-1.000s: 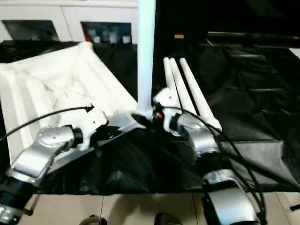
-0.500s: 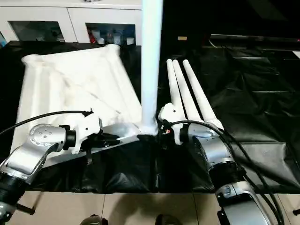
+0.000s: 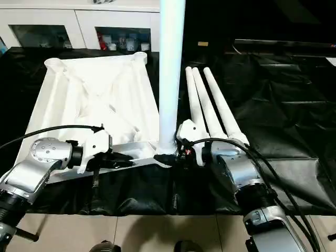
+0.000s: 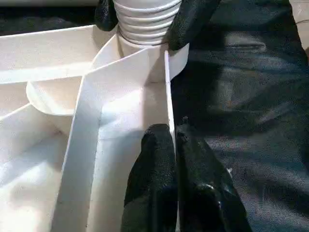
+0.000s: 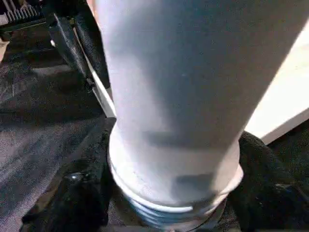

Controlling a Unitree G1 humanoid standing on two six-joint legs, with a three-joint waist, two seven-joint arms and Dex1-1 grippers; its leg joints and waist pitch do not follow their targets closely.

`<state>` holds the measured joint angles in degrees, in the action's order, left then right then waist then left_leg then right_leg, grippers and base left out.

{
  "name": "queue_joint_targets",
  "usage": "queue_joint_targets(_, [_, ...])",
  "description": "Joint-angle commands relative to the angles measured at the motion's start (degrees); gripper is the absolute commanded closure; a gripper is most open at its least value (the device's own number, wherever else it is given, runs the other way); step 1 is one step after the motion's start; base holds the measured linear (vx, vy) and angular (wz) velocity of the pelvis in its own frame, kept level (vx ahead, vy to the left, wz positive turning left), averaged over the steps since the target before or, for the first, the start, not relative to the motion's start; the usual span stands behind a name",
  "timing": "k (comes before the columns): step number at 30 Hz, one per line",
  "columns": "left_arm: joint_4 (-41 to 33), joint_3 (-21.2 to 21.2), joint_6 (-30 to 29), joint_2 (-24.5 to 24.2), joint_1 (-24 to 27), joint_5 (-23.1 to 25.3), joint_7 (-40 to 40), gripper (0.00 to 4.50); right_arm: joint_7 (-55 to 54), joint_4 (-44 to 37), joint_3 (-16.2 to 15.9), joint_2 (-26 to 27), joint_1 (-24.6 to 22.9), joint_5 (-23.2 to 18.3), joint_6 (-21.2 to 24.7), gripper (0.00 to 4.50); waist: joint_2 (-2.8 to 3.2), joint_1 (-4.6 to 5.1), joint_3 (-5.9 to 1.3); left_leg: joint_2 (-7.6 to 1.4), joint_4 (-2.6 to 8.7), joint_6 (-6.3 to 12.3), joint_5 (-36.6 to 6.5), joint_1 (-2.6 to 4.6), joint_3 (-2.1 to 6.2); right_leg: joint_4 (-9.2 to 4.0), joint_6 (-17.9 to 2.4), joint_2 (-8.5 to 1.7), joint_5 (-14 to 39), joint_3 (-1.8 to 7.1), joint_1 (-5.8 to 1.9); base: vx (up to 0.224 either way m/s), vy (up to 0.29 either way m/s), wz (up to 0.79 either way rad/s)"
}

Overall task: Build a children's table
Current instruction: Insert table leg to table base

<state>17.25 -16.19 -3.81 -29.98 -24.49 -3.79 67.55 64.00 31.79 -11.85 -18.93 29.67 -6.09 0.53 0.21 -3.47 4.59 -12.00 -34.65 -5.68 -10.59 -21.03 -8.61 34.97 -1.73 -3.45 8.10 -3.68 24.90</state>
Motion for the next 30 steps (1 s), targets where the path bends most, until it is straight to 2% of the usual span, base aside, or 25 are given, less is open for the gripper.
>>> queue_joint_targets(1, [-1.75,0.14,1.39,-0.44,-1.56,-0.76,1.22,4.50,0.71,-1.03,-1.01,-0.07,-0.46,0.01,0.71,1.71,0.83,0.11,-5.34,-0.48,3.72,2.16,-10.93,0.19,-0.75,-3.57,-13.10,-3.01,11.67,2.23,-4.56,0.000,0.000,0.00])
queue_joint_targets(7, [-2.17,0.97,-0.77,0.77,-1.23,-1.16,-0.87,4.50,-2.02,0.10,-0.07,3.03,-0.49,-0.87,2.12,1.75,0.84,0.12,-5.31,-0.45,3.71,2.07,-10.81,0.19,-0.79,-3.57,-12.98,-3.06,12.19,2.24,-4.52,0.000,0.000,0.00])
queue_joint_targets(11, [-1.19,3.44,-4.40,6.14,-3.16,-0.84,-10.34,4.50,-13.76,4.60,1.79,9.18,1.39,0.53,2.43,1.76,0.87,0.57,-4.99,-0.29,3.76,0.70,-12.44,0.23,-0.80,-4.09,-11.76,-3.12,16.83,2.21,-4.25,0.000,0.000,0.00])
queue_joint_targets(12, [-1.11,4.00,-5.17,7.29,-3.53,-1.05,-12.07,4.50,-16.09,5.70,2.19,10.38,1.83,0.77,2.51,1.76,0.79,0.62,-5.06,-0.14,3.77,0.13,-12.51,0.23,-0.64,-4.28,-10.89,-3.20,18.89,2.05,-4.45,0.000,0.000,0.00])
queue_joint_targets(13, [-1.15,4.81,-6.03,10.04,-4.27,-0.66,-16.58,4.50,-22.07,8.62,3.49,13.63,3.14,0.86,2.73,1.76,0.81,0.81,-5.11,-0.16,3.83,-0.21,-12.30,0.06,-0.55,-4.20,-10.37,-3.24,19.25,2.08,-4.49,0.000,0.000,0.00])
queue_joint_targets(14, [-1.16,4.93,-6.35,10.67,-4.44,-0.30,-17.90,4.50,-23.50,9.34,3.86,14.42,3.53,0.81,2.89,1.76,0.82,1.22,-5.03,-0.12,3.86,-0.43,-12.58,-0.02,-0.50,-4.30,-10.29,-3.19,19.56,2.00,-4.37,0.000,0.000,0.00])
queue_joint_targets(16, [-1.40,5.05,-7.28,12.10,-4.71,0.51,-20.72,4.50,-26.81,10.93,4.75,16.22,4.43,0.65,3.25,1.76,0.83,1.57,-5.18,0.00,3.76,-0.01,-12.55,-0.18,-0.47,-4.24,-10.35,-3.13,18.75,1.95,-4.56,0.000,0.000,0.00])
queue_joint_targets(17, [-1.65,5.03,-7.58,13.13,-4.78,1.33,-22.89,4.50,-28.94,11.96,5.32,17.41,5.04,0.50,3.39,1.76,0.75,1.69,-5.15,0.03,3.65,0.34,-12.65,-0.06,-0.61,-4.42,-10.30,-3.09,18.71,2.03,-4.37,0.000,0.000,0.00])
queue_joint_targets(21, [-4.68,4.37,-10.45,17.99,-3.88,4.00,-30.70,4.50,-37.63,15.98,6.73,21.27,7.43,1.18,3.35,1.76,0.76,1.81,-5.33,-0.09,3.59,0.56,-11.37,-0.09,-0.61,-4.18,-10.93,-3.14,17.00,2.05,-4.44,0.000,0.000,0.00])
queue_joint_targets(22, [-5.62,3.64,-10.74,19.30,-3.32,4.79,-31.90,4.50,-38.52,16.79,7.01,22.16,7.89,1.37,2.98,1.76,0.47,1.85,-5.30,-0.10,3.57,0.79,-10.98,-0.13,-0.65,-4.17,-11.06,-3.07,16.60,2.03,-4.43,0.000,0.000,0.00])
queue_joint_targets(23, [-6.08,3.10,-10.78,20.21,-2.89,5.27,-32.51,4.50,-38.45,17.16,7.32,22.76,8.09,1.17,2.69,1.76,0.60,1.80,-5.39,-0.16,3.47,1.09,-10.86,-0.09,-0.70,-4.11,-11.24,-3.18,16.22,2.05,-4.42,0.000,0.000,0.00])
queue_joint_targets(25, [-6.04,2.46,-10.52,20.85,-2.51,5.74,-32.78,4.50,-38.04,17.06,7.38,23.15,8.12,1.04,2.61,1.20,0.43,1.56,-5.48,-0.15,3.44,1.95,-9.96,-0.15,-0.80,-4.05,-11.31,-3.06,14.44,2.11,-4.43,0.000,0.000,0.00])
queue_joint_targets(27, [-5.94,1.99,-10.48,21.24,-2.26,6.09,-33.11,4.50,-37.98,17.30,7.57,23.52,8.27,1.28,2.27,1.03,0.42,1.48,-5.50,-0.08,3.48,2.58,-9.44,-0.28,-0.84,-3.88,-11.62,-3.04,12.99,2.12,-4.48,0.000,0.000,0.00])
queue_joint_targets(30, [-5.47,1.42,-10.30,21.01,-2.14,6.59,-33.09,4.50,-37.55,17.47,7.52,23.70,8.44,1.73,1.52,0.76,0.57,1.50,-5.35,-0.06,3.54,2.58,-10.40,-0.15,-0.83,-4.12,-11.44,-3.02,14.57,1.99,-4.37,0.000,0.000,0.00])
